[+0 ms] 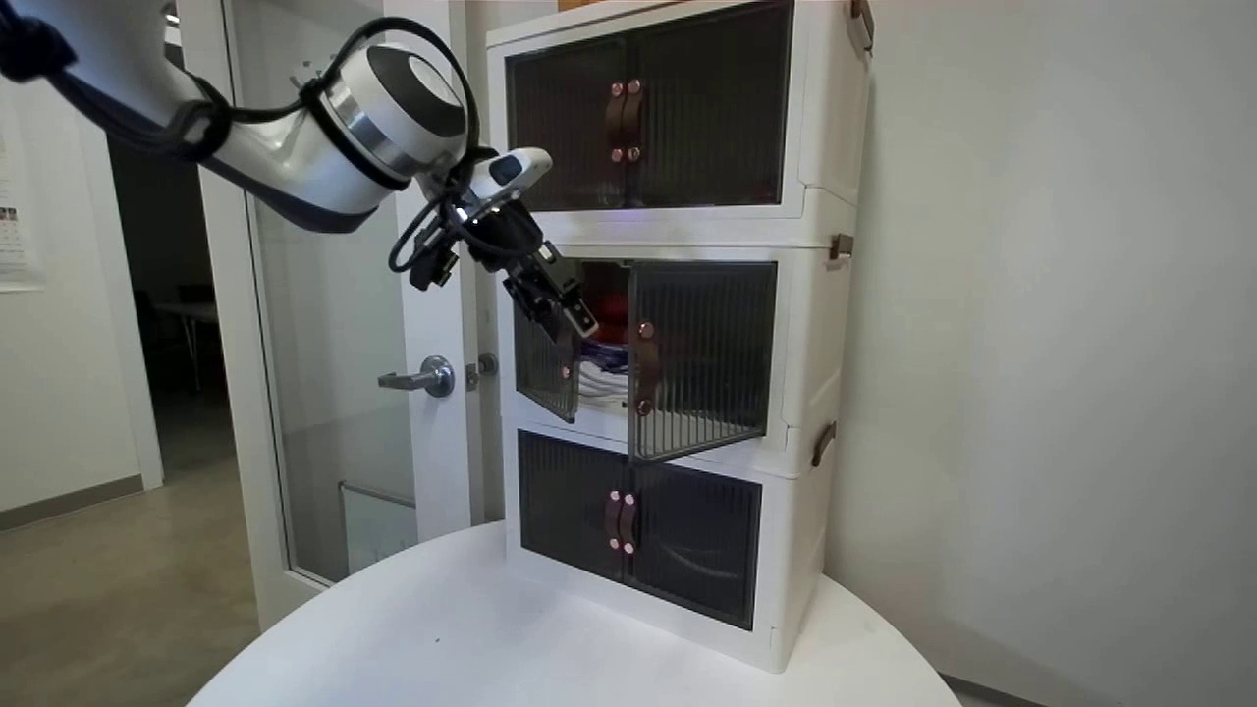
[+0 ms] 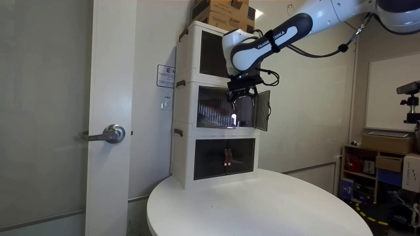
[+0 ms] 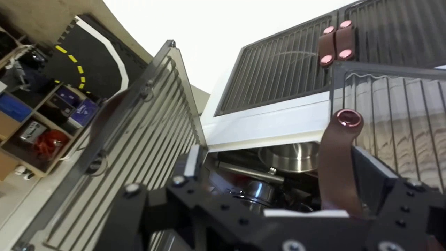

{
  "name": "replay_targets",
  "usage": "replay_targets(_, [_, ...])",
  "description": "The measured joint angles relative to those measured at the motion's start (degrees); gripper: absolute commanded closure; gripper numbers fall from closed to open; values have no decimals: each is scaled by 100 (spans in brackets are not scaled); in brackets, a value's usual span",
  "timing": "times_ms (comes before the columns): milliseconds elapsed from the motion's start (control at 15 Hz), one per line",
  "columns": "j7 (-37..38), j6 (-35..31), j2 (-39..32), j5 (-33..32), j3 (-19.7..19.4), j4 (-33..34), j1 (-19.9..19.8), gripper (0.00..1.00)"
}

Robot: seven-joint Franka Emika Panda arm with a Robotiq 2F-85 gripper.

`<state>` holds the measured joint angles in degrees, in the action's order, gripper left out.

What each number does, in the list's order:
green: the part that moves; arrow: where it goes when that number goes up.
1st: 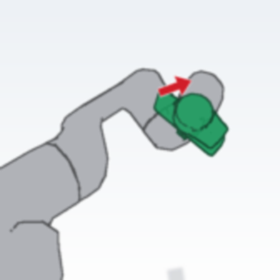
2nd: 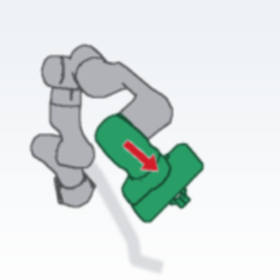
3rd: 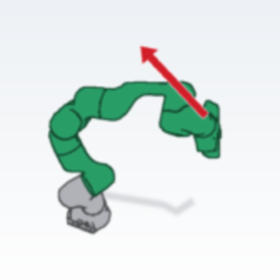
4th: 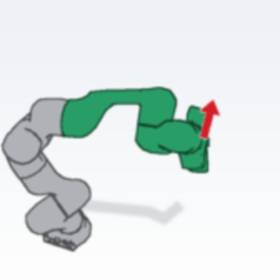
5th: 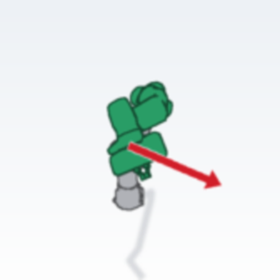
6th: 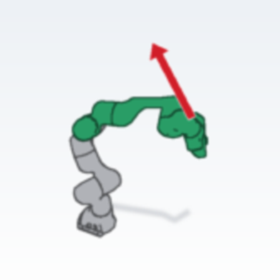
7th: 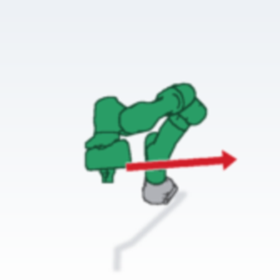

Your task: Open the doors of the middle shelf

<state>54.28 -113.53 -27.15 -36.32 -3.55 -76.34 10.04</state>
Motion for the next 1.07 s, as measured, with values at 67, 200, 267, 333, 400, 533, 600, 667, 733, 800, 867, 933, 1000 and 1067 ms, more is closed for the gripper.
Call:
replay_targets(67, [-241, -152, 182, 149, 63, -234, -46, 0])
replay_targets(200, [-727, -395, 528, 451, 174, -666, -101, 0])
replay_targets(267, [-965, -486, 683, 615, 223, -853, -110, 0])
replay_targets(333, [-1217, -562, 828, 792, 270, -1027, -113, 0])
replay_targets(400, [-1482, -631, 958, 971, 321, -1185, -113, 0])
replay_targets(533, [-2013, -736, 1179, 1304, 412, -1443, -114, 0])
replay_targets(600, [-2268, -742, 1282, 1449, 449, -1554, -115, 0])
replay_targets(667, [-2521, -744, 1388, 1580, 479, -1659, -115, 0])
replay_targets(733, [-2752, -746, 1481, 1685, 505, -1746, -115, 0])
replay_targets(800, [-2984, -748, 1569, 1781, 535, -1827, -115, 0])
replay_targets(867, [-3194, -752, 1647, 1870, 564, -1892, -116, 0])
replay_targets(933, [-3386, -762, 1715, 1937, 590, -1950, -116, 0])
replay_targets(1000, [-3563, -780, 1778, 1992, 616, -1997, -116, 0])
replay_targets(1067, [-3728, -818, 1838, 2037, 633, -2042, -116, 0])
